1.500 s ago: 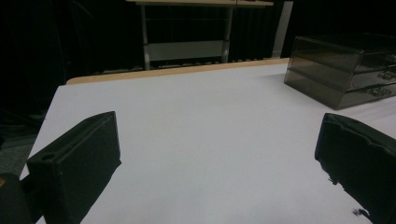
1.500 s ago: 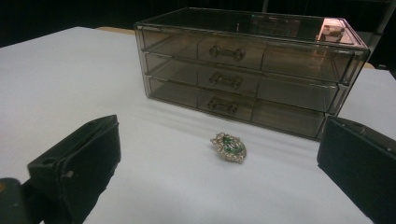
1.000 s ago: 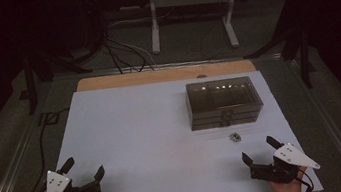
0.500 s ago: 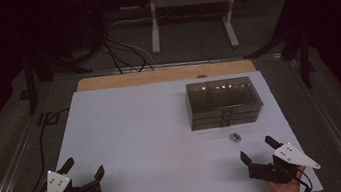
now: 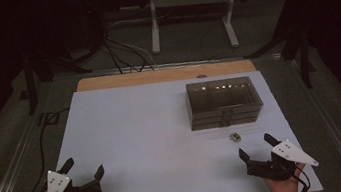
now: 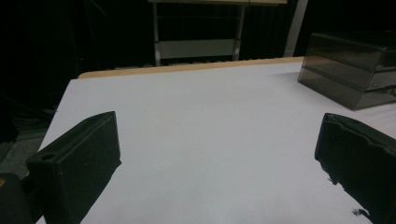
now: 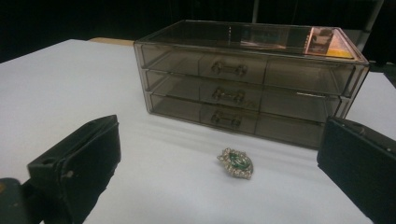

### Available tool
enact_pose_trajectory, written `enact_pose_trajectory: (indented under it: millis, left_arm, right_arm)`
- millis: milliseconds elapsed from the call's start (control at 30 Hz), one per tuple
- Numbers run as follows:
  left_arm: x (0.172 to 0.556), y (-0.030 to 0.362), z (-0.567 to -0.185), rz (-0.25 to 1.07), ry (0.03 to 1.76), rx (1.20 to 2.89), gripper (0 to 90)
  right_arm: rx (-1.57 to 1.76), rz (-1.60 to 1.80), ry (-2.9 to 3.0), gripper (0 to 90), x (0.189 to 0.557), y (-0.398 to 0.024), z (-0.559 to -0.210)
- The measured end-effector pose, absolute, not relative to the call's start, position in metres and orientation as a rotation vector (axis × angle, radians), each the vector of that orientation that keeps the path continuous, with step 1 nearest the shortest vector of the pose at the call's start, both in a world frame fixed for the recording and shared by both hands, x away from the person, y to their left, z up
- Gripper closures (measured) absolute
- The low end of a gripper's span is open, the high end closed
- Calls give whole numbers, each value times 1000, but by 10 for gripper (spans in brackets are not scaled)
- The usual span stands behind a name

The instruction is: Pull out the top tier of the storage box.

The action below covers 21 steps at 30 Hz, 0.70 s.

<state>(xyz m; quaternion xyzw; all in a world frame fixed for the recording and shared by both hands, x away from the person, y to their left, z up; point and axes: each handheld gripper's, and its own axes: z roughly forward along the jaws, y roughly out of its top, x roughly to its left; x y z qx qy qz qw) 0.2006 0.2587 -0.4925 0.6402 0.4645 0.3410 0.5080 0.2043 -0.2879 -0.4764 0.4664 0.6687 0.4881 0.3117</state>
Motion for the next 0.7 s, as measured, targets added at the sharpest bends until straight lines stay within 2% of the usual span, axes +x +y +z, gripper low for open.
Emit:
enact_pose_trajectory:
  millis: [700]
  left_arm:
    - [204,258,-496,822,1129,1556,11]
  right_arm:
    - [1239,1278,1759,0,222,-282,-462]
